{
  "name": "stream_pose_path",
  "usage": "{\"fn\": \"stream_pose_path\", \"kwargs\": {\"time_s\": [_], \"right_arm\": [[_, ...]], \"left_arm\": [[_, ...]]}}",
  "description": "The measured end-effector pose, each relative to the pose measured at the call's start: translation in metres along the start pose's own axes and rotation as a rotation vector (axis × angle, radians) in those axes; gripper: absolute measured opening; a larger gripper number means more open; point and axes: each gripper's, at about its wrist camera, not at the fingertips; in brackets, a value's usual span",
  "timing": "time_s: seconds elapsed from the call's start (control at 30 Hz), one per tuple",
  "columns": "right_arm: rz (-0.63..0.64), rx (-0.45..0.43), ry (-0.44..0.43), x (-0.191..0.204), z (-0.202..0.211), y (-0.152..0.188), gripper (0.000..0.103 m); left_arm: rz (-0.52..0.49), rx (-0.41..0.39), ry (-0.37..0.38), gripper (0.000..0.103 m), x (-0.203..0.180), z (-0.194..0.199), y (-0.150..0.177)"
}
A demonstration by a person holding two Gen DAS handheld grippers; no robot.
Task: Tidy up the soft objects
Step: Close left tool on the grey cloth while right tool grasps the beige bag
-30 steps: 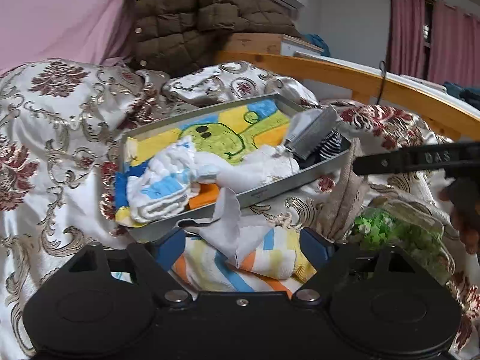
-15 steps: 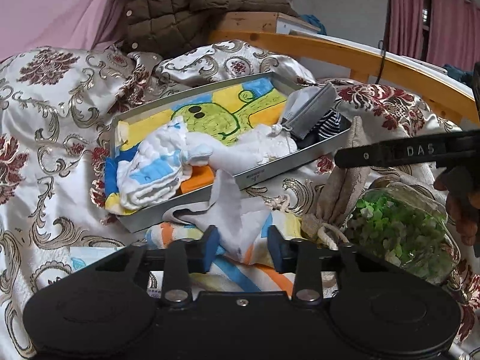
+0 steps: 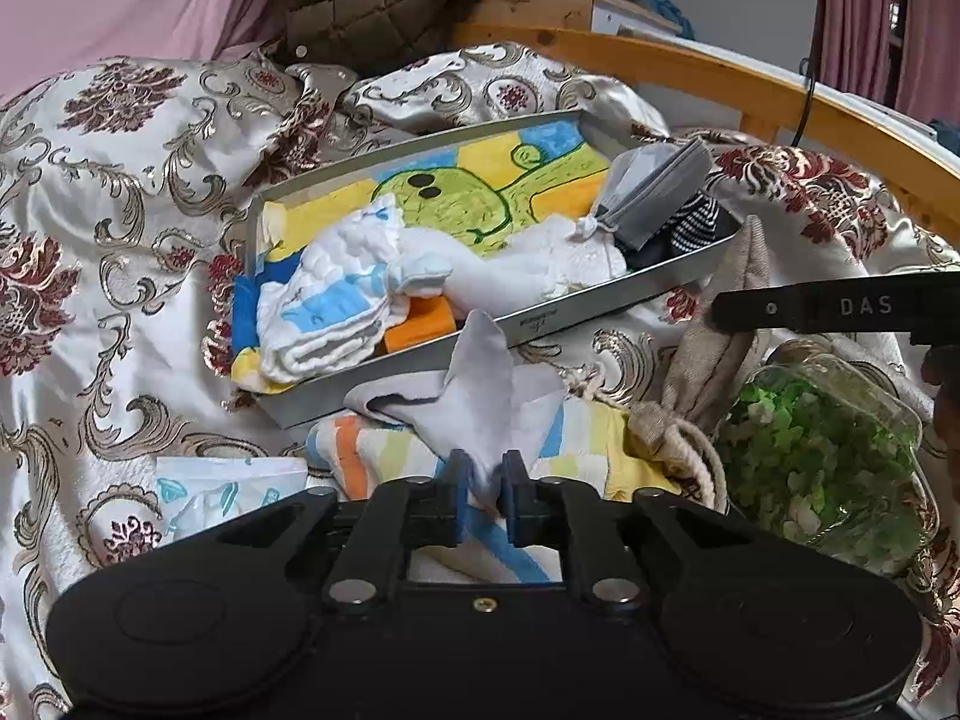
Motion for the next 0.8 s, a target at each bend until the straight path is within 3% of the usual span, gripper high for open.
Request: {"fn": "stream_pose_path", "kwargs": {"time_s": [0.17,0.7,0.8], "right_arm": [[-0.008,0.009,0.008,-0.0008,-0.0008,0.0013,0.023],[-0.002,0.013,0.006,0.0041,-0.0026,0.0033,0.023],[0.004,0.013,0.004,0.0045,-0.0039,0.0028,0.023]], "left_arm": [[0.049,0.004,0.005,0.046,0.0051,0.0004,0.0002],[-0.003,-0.040,-0.004,0.045,-0.0042,0.0009,0.0007],[0.002,-0.014,-0.002,0.036,-0.0025,-0.0052,0.0025]]}}
Point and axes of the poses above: each gripper's, at about its wrist camera, not at the fingertips, and z roughly against the way its jaws point, x to its left, y to its underside, and after that the axes turned 5 degrees about y, right-handed
